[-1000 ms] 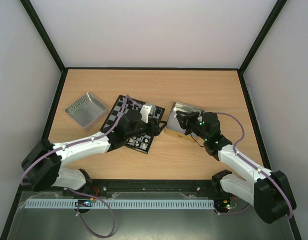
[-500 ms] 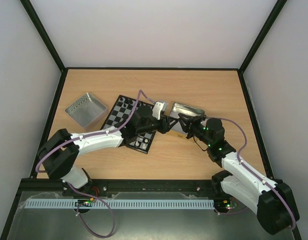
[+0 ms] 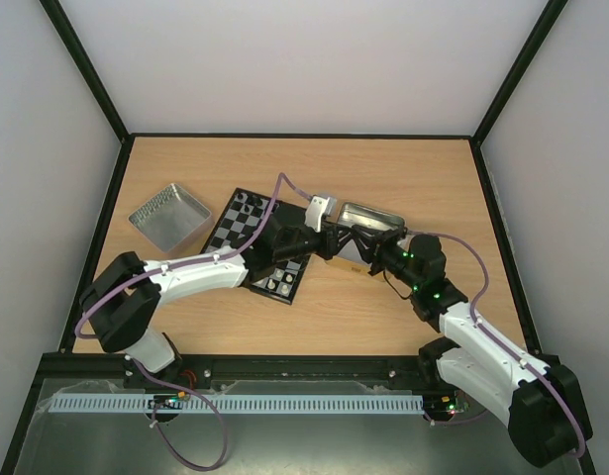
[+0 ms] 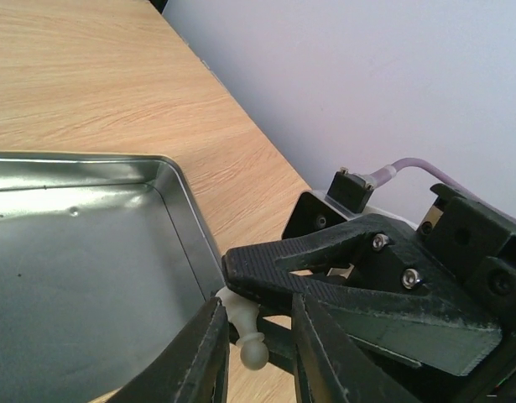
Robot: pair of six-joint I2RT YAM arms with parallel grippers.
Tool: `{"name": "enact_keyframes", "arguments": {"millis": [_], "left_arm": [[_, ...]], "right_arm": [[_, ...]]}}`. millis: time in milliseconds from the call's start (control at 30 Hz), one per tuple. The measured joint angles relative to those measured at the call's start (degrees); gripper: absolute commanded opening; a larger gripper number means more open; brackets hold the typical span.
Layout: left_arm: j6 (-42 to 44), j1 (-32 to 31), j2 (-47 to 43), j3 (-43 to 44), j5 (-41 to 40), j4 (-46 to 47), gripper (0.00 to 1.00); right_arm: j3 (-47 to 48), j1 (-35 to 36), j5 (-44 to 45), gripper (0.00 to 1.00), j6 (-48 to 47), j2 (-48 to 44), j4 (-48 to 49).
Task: Set up the chess pieces on the board
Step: Place the chess piece on the chessboard.
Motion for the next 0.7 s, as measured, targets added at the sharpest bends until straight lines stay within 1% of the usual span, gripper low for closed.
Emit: {"name": "enact_keyframes", "arguments": {"millis": [233,600,667,700], "left_arm": [[0.13,0.04,0.5,0.09,0.42,0.04,0.27],[0.07,0.04,0.44,-0.22,1.49,0.68,0.14],[0.0,0.04,0.42,-0.24,1.49,0.92,0.14],[0.09,0.04,0.42,-0.24,1.51,1.07,0.15]], "right_arm": [[0.0,-0.13,0.09,0.11,0.0,-0.31,-0.07],[-0.96,-0.13,-0.04,0.11,1.77,-0.52,2.01],[-1.01,-0.13,-0.04,0.11,2.08,-0.81,2.27],[-1.05,-0.13,-0.04,0.11,2.25,-0.98,2.4]]}}
